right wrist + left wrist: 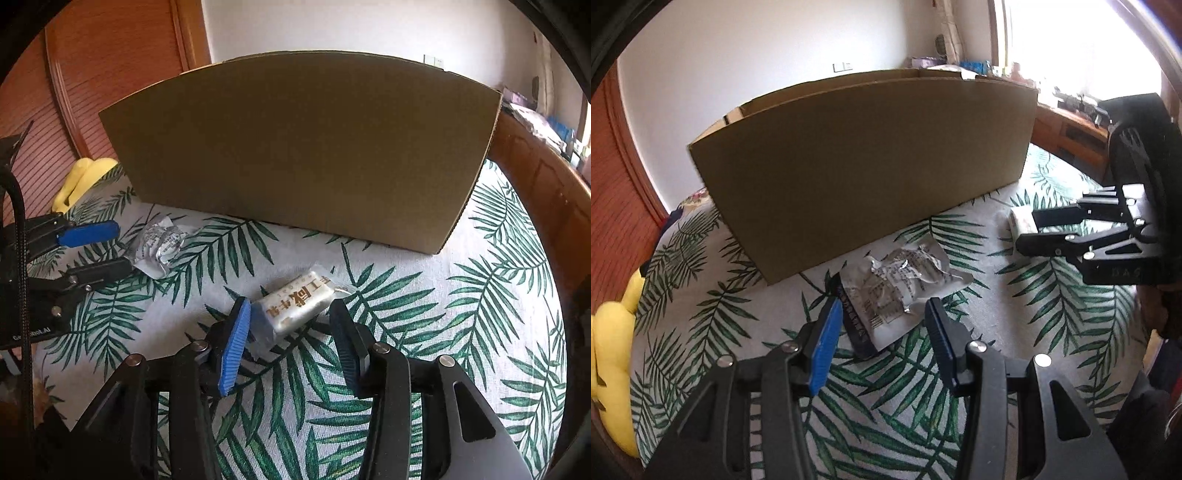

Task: Organize snacks
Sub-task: 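Lower the left tool to the clear foil packet while the right tool closes on the white printed bar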

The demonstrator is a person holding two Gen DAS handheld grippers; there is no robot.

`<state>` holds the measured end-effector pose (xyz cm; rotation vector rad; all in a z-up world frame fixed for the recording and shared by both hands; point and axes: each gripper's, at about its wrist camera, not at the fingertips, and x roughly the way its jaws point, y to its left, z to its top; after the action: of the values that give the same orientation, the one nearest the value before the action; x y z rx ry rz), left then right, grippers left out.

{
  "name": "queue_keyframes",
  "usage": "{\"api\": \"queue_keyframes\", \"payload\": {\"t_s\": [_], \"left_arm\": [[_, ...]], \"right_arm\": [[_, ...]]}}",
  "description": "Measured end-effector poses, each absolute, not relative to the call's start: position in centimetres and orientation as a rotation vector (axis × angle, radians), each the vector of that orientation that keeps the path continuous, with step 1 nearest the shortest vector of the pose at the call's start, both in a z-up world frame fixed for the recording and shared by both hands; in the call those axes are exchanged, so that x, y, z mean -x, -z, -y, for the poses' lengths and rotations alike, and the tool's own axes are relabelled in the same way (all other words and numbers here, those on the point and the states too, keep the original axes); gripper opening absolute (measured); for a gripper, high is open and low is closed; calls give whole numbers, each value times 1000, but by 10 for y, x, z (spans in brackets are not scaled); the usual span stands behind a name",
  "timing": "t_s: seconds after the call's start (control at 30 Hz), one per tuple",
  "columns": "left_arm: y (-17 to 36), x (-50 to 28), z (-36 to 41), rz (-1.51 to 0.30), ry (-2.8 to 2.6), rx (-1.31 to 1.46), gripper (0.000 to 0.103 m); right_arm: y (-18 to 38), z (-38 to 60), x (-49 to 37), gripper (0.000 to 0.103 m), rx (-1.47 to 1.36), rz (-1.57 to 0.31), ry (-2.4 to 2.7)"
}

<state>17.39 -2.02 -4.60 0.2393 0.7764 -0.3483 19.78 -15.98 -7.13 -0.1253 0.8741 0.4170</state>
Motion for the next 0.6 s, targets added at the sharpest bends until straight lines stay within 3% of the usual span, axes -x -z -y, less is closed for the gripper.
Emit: {"api": "queue_keyframes", "payload": {"t_s": [0.6], "left_arm": [[48, -210, 55, -872, 381, -367, 49]], "right_arm": [[74, 156, -196, 46, 126, -866, -409]]}}
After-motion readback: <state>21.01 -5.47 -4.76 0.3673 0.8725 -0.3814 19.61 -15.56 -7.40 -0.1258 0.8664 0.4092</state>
